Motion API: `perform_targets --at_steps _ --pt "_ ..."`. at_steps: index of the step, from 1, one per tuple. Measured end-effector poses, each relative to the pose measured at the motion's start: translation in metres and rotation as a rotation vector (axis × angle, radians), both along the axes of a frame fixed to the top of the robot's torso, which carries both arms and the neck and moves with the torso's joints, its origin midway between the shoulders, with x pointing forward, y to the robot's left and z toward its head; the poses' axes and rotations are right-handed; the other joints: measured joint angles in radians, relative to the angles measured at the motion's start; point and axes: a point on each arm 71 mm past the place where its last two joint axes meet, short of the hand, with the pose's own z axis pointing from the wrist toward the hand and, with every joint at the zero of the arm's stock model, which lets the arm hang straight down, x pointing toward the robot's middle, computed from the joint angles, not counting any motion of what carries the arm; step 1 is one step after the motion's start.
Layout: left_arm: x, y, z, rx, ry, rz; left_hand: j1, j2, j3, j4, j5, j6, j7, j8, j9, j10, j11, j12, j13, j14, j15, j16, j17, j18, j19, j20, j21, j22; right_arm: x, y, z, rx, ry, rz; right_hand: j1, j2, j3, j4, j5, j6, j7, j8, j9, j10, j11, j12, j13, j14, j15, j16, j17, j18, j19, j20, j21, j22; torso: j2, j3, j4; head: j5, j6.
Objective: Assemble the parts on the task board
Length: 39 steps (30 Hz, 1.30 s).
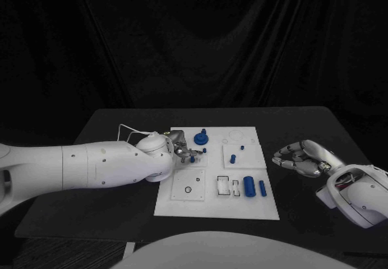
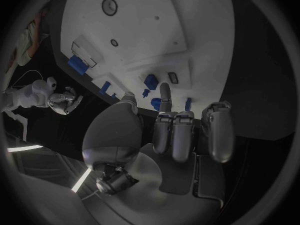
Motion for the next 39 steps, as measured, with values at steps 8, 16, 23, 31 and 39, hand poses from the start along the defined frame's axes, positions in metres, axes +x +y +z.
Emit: perform_targets --at_steps 8,16,23,31,39 --pt "0.027 0.0 0.055 0.008 -0.142 -0.017 0.035 0.026 -0.009 -0.001 0.0 -0.011 -0.001 0.026 0.037 0.0 0.0 0.0 0.0 0.0 0.0 0.0 0.0 0.0 0.0 0.0 0.005 0.0 0.0 -0.001 0.0 0.0 -0.002 -0.001 0.0 0.0 0.0 0.0 0.0 0.0 0.0 0.0 -0.001 0.0 0.0 0.0 0.0 0.0 0.0 0.0 0.0 0.0 0.0 0.0 0.0 0.0 0.0 -0.0004 0.0007 0.0 0.0" --pt "0.048 -0.003 0.09 0.019 -0.201 -0.033 0.235 0.06 0.044 -0.004 0.014 -0.048 0.002 0.062 0.092 0.0 0.0 0.0 0.0 0.0 0.0 0.0 0.0 0.0 -0.004 0.004 0.013 0.0 0.0 0.0 0.0 0.001 -0.005 0.0 0.0 0.0 0.0 0.0 0.0 0.0 0.0 0.0 -0.001 0.0 0.0 0.001 0.0 0.0 0.0 0.0 0.0 0.0 0.0 0.0 0.0 0.0 -0.001 -0.0004 -0.0001 0.0 0.0" --pt "0.063 -0.002 0.088 0.023 -0.144 -0.024 0.234 0.069 0.056 0.0 0.012 -0.048 0.002 0.075 0.103 0.0 0.0 0.0 0.0 0.0 0.0 0.0 0.0 0.0 -0.004 0.004 0.021 0.0 0.0 0.0 0.0 0.003 -0.01 0.002 0.0 0.0 0.0 0.0 0.0 0.0 0.0 0.0 -0.001 0.0 0.0 0.003 0.0 0.0 0.0 0.0 0.0 0.0 0.0 0.0 0.0 0.0 0.0 -0.0002 -0.002 0.0 0.0" --pt "0.087 0.013 0.08 0.058 -0.078 0.025 0.224 0.079 0.059 -0.003 0.024 -0.041 -0.006 0.089 0.112 0.0 0.0 0.0 0.0 0.0 0.0 0.0 0.0 0.0 -0.004 0.004 0.038 0.0 0.001 0.001 0.001 0.006 -0.014 0.005 0.0 0.0 0.0 0.0 0.0 0.0 0.0 0.0 -0.001 0.0 0.0 0.004 0.0 0.0 0.0 0.0 0.0 0.0 0.0 0.0 0.0 0.0 0.0 -0.0001 -0.0021 0.0 0.0" --pt "0.106 0.025 0.067 0.128 0.014 0.06 0.204 0.059 0.059 -0.003 0.016 -0.041 -0.006 0.089 0.112 0.0 0.0 0.0 0.0 0.0 0.0 0.0 0.0 0.0 -0.004 0.003 0.038 0.0 0.001 0.001 0.001 0.007 -0.016 0.007 0.0 0.0 0.0 0.0 0.0 0.0 0.0 0.0 -0.001 0.0 0.0 0.004 0.0 0.0 0.0 0.0 0.0 0.0 0.0 0.0 0.0 0.0 0.002 -0.0001 -0.0001 0.0 0.0"
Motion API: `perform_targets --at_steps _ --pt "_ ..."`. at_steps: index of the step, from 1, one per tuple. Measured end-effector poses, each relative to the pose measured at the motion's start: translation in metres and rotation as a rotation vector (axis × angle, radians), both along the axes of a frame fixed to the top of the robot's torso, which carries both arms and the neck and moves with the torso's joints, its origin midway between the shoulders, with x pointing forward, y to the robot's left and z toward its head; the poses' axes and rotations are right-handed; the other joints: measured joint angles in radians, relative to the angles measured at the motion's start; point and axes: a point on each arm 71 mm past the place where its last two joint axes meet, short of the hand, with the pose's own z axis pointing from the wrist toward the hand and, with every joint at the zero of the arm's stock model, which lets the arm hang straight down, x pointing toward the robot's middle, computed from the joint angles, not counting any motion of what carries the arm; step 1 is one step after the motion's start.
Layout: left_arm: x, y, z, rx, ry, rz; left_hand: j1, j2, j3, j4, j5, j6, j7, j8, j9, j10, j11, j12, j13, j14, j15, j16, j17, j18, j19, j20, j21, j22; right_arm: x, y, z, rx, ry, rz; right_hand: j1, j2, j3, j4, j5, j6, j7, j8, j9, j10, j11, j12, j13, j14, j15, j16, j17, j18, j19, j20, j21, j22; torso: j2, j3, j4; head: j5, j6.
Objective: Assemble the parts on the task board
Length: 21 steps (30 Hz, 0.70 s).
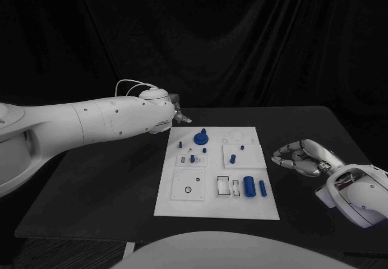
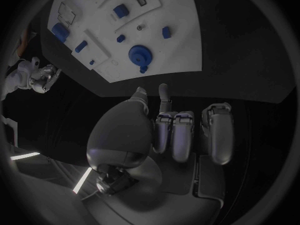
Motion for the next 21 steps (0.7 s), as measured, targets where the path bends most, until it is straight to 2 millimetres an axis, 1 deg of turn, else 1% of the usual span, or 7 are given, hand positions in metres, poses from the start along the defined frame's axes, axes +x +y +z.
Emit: perform_targets --at_steps 1,6,8,10,15,18,21 --pt "0.001 0.001 -0.003 0.008 0.015 0.003 -0.008 -0.007 0.0 0.0 -0.006 0.0 0.0 0.0 0.0 0.0 0.0 0.0 0.0 0.0 0.0 0.0 0.0 0.0 0.0 0.0 0.0 0.0 0.0 0.0 0.0 0.0 0.0 0.0 0.0 0.0 0.0 0.0 0.0 0.0 0.0 0.0 0.0 0.0 0.0 0.0 0.0 0.0 0.0 0.0 0.0 0.0 0.0 0.0 0.0 0.0 0.0 0.0 0.0005 0.0 0.0" --pt "0.003 0.007 -0.017 0.043 0.082 0.014 -0.04 -0.016 0.004 0.004 -0.009 0.008 0.0 -0.001 -0.011 0.0 0.0 0.0 0.0 0.0 0.0 0.0 0.0 0.0 0.0 0.0 0.0 0.0 0.0 0.001 0.0 0.001 0.0 0.002 0.0 0.0 0.0 0.0 0.0 0.0 0.0 0.0 0.0 0.0 0.0 0.0 0.0 0.0 0.0 0.0 0.0 0.0 0.0 0.0 0.0 0.0 0.0 -0.0004 0.0011 0.003 0.0" --pt "0.004 0.007 -0.021 0.054 0.104 0.015 -0.042 -0.018 0.014 0.003 -0.009 0.015 0.001 -0.016 -0.026 0.0 0.0 0.0 0.0 0.0 0.0 0.0 0.0 0.0 0.0 0.0 0.0 0.0 0.0 0.001 0.0 0.001 0.0 0.003 0.0 0.0 0.0 0.0 0.0 0.0 0.0 0.0 0.0 0.0 0.0 0.0 0.0 0.0 0.0 0.0 0.0 0.0 0.0 0.0 0.0 0.0 0.0 -0.0006 0.0011 0.006 0.0" --pt "0.004 0.008 -0.025 0.061 0.123 0.014 -0.045 -0.021 0.023 0.004 -0.009 0.029 0.003 -0.042 -0.057 0.0 0.0 0.0 0.0 0.0 0.0 0.0 0.0 0.0 0.0 0.0 0.0 0.0 0.0 0.002 0.0 0.002 0.0 0.003 0.0 0.0 0.0 0.0 0.0 0.0 0.0 0.0 0.0 0.0 0.0 0.0 0.0 0.0 0.0 0.0 0.0 0.0 0.0 0.0 0.0 0.0 0.0 -0.001 0.001 0.007 0.0" --pt "0.002 0.009 -0.035 0.077 0.168 0.009 -0.05 -0.026 0.051 0.001 -0.009 0.064 0.011 -0.141 -0.189 0.002 0.009 0.0 0.0 0.0 0.007 0.0 0.0 0.0 0.001 0.006 0.0 0.0 0.0 0.002 0.0 0.002 0.0 0.003 0.0 0.0 0.0 0.0 0.0 0.0 0.0 0.0 0.0 0.0 0.0 0.0 0.0 0.0 0.0 0.0 0.0 0.0 0.0 0.0 0.0 0.0 0.0 -0.001 0.0006 0.011 0.0" --pt "0.001 0.009 -0.04 0.083 0.19 0.005 -0.05 -0.026 0.051 0.001 -0.009 0.072 0.018 -0.165 -0.228 0.002 0.009 0.0 0.0 0.003 0.01 0.0 0.0 0.0 0.0 0.007 0.0 0.0 0.0 0.002 0.0 0.002 0.0 0.004 0.0 0.0 0.0 0.0 0.0 0.0 0.0 0.0 0.0 0.0 0.0 0.0 0.0 0.0 0.0 0.0 0.0 0.0 0.0 0.0 0.0 0.0 0.0 -0.001 0.0006 0.012 0.0" --pt "0.0 0.01 -0.044 0.089 0.207 0.003 -0.05 -0.026 0.056 0.002 -0.009 0.084 0.016 -0.184 -0.265 0.002 0.009 0.0 0.0 0.003 0.011 0.0 0.0 0.0 0.0 0.007 0.0 0.0 0.0 0.002 0.0 0.002 0.0 0.004 0.0 0.0 0.0 0.0 0.004 0.0 0.0 0.0 0.0 0.0 0.0 0.001 0.0 0.0 0.0 0.0 0.0 0.0 0.0 0.0 0.0 0.0 -0.001 -0.001 0.0009 0.013 0.0"
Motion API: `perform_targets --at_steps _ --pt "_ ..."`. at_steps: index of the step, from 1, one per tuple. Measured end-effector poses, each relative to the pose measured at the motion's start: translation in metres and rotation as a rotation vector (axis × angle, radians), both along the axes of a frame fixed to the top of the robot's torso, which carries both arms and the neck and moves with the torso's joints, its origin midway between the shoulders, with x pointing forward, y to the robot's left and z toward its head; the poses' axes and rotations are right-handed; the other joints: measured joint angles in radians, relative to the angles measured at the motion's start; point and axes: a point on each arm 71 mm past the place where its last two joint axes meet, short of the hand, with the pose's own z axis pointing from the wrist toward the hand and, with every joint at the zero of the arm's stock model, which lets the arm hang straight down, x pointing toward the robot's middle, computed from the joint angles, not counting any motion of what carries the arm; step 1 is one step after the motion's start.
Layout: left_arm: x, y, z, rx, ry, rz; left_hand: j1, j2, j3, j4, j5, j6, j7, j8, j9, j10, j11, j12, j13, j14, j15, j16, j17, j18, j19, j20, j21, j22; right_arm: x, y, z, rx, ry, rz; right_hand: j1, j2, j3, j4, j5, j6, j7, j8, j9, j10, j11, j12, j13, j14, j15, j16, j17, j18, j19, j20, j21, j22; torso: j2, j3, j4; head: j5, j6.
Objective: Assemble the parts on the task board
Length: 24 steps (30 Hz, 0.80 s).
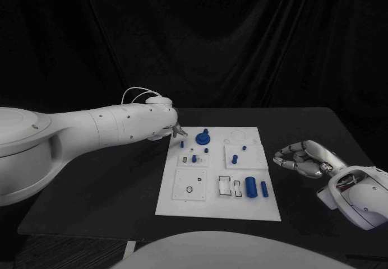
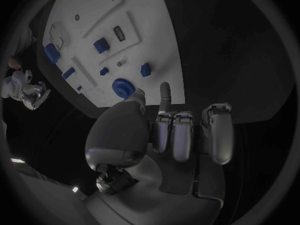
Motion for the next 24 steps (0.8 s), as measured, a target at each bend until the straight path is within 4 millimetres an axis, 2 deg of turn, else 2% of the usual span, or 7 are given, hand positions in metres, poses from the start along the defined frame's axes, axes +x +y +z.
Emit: perform_targets --at_steps 7,24 --pt "-0.002 0.0 -0.005 0.0 0.029 -0.001 0.0 0.0 0.001 -0.001 0.005 0.016 -0.002 -0.007 -0.024 0.0 0.0 0.0 0.0 0.0 0.0 0.0 0.0 0.0 0.0 0.0 0.0 0.0 0.0 0.0 0.0 0.0 0.0 0.0 0.0 0.0 0.0 0.0 0.0 0.0 0.0 0.0 0.0 0.0 0.0 0.0 0.0 0.0 0.0 0.0 0.0 0.0 0.0 0.0 0.0 0.0 -0.001 0.0005 -0.0001 0.002 0.0" --pt "-0.004 -0.007 -0.013 -0.035 0.055 -0.011 0.0 0.0 0.001 -0.001 0.009 0.03 -0.002 -0.007 -0.035 0.0 0.0 0.0 0.0 0.0 0.0 0.0 0.0 0.0 0.0 0.0 -0.008 0.0 0.0 0.001 0.0 0.001 0.0 0.002 0.0 0.0 0.0 0.0 0.0 0.0 0.0 0.0 0.0 -0.002 0.002 0.003 0.0 0.0 0.0 0.0 0.0 0.0 0.0 0.0 0.0 0.0 -0.001 0.0007 -0.0002 -0.001 0.0"
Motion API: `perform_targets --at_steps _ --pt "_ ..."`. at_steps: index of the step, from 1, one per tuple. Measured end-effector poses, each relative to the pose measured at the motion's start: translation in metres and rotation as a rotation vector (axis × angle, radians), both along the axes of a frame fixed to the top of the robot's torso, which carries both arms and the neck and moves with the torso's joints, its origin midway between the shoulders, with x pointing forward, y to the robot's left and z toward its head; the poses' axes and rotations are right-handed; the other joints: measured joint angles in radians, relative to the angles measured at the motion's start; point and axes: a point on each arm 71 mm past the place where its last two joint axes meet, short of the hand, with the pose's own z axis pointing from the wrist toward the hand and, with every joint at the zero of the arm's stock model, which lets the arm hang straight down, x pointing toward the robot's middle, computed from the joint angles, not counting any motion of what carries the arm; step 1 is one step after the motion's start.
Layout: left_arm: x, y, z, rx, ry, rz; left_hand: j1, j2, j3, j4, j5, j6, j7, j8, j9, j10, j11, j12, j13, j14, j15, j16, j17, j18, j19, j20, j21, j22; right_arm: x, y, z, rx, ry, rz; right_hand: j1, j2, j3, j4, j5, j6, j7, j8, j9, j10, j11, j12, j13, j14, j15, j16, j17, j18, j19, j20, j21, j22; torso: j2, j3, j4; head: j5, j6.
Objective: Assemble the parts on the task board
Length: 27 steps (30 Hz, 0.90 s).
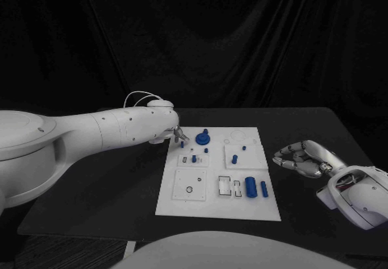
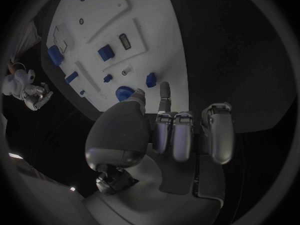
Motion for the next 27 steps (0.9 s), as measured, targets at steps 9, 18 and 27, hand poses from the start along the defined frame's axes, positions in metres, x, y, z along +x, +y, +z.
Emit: perform_targets --at_steps 9,18,27 --pt "0.0 -0.004 -0.001 -0.013 0.002 -0.008 0.005 0.003 0.003 -0.003 0.017 0.003 -0.002 0.0 -0.006 0.0 0.0 0.0 0.0 0.0 0.0 0.0 0.0 0.0 0.0 0.0 -0.004 0.0 0.0 0.0 0.0 0.0 0.0 0.0 0.0 0.0 0.0 0.0 0.0 0.0 0.0 0.0 0.0 0.0 0.0 0.0 0.0 0.0 0.0 0.0 0.0 0.0 0.0 0.0 0.0 0.0 0.0 0.0001 -0.0006 -0.001 0.0" --pt "-0.001 -0.004 -0.004 -0.012 0.01 -0.006 0.038 0.002 0.01 -0.004 0.082 0.02 -0.005 0.0 -0.009 0.0 0.0 0.0 0.0 0.0 0.0 0.0 0.0 0.0 0.0 0.0 -0.004 0.0 0.0 0.0 0.0 0.0 0.0 0.0 0.0 0.0 0.0 0.0 0.0 0.0 0.0 0.0 0.0 0.0 0.0 -0.004 0.0 0.0 0.0 0.0 0.0 0.0 0.0 0.0 0.0 0.0 0.0 0.0003 -0.0007 -0.002 0.0" --pt "-0.005 -0.006 -0.011 -0.007 0.029 -0.005 0.067 0.003 0.011 -0.005 0.124 0.032 -0.01 0.012 0.011 0.0 0.0 0.0 0.0 0.0 0.0 0.0 0.0 0.0 0.0 0.0 -0.004 0.0 0.0 0.0 0.0 0.0 0.0 0.0 0.0 0.0 0.0 0.0 0.0 0.0 0.0 0.0 0.0 0.0 0.0 -0.004 0.0 0.0 0.0 0.0 0.0 0.0 0.0 0.0 0.0 0.0 0.0 0.0004 -0.0008 -0.003 0.0"
